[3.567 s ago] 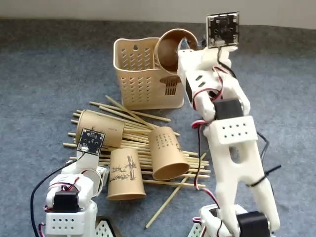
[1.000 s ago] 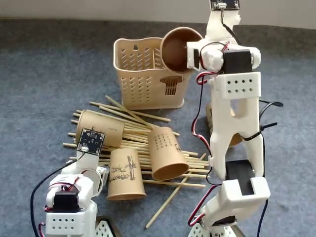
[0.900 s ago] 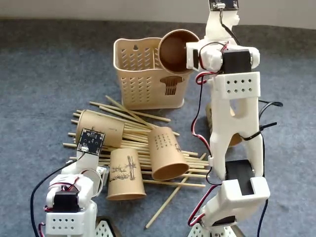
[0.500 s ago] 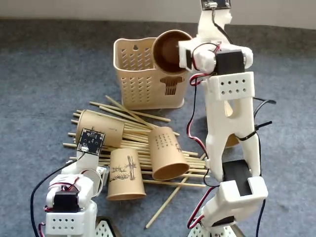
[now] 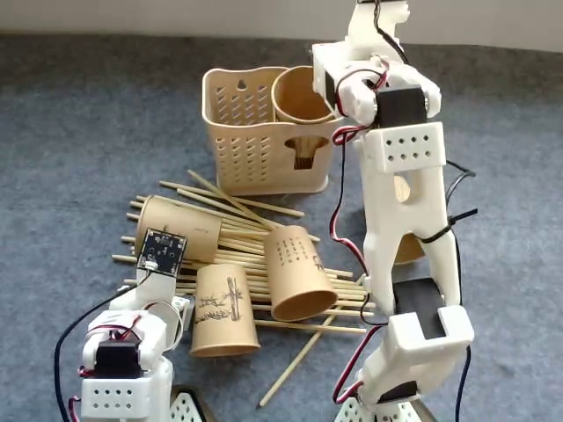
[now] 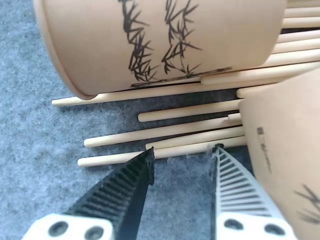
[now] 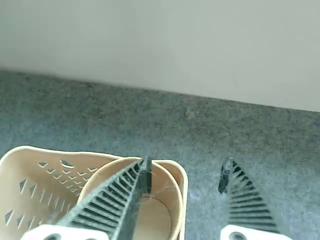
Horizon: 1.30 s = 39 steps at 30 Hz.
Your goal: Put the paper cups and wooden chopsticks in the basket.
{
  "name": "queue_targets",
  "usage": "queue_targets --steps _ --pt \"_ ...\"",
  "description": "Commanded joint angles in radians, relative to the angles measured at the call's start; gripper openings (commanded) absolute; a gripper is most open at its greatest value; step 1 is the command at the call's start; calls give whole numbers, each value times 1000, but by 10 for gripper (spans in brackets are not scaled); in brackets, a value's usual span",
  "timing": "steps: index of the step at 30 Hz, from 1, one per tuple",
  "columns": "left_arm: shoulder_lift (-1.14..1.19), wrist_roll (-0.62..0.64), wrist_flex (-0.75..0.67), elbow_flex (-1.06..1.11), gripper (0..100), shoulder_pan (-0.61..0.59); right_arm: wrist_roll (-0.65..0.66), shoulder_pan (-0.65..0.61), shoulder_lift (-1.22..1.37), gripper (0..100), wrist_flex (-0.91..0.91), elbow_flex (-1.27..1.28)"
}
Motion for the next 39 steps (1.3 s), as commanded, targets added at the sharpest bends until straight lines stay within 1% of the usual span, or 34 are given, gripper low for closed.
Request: queue_targets --steps 1,3,8,17,28,31,33,35,39 --pt "-5 -3 3 19 189 13 -6 -10 -22 224 -21 -39" --pt "-5 -3 3 19 189 13 -6 -8 -24 224 15 -39" --pt "-5 -3 3 19 189 13 -6 -10 -25 224 185 -48" --pt "-5 -3 3 19 189 13 -3 2 -35 224 438 -51" --pt "-5 -3 3 19 189 13 -8 7 -168 224 645 -39" --pt "-5 -3 3 19 189 13 -9 35 -176 224 654 -22" --pt "-5 -3 3 19 189 13 -48 61 -186 224 651 15" --pt "-5 -3 3 19 189 13 -72 87 -200 224 650 70" --pt "-5 -3 3 19 189 13 -75 110 -254 224 650 196"
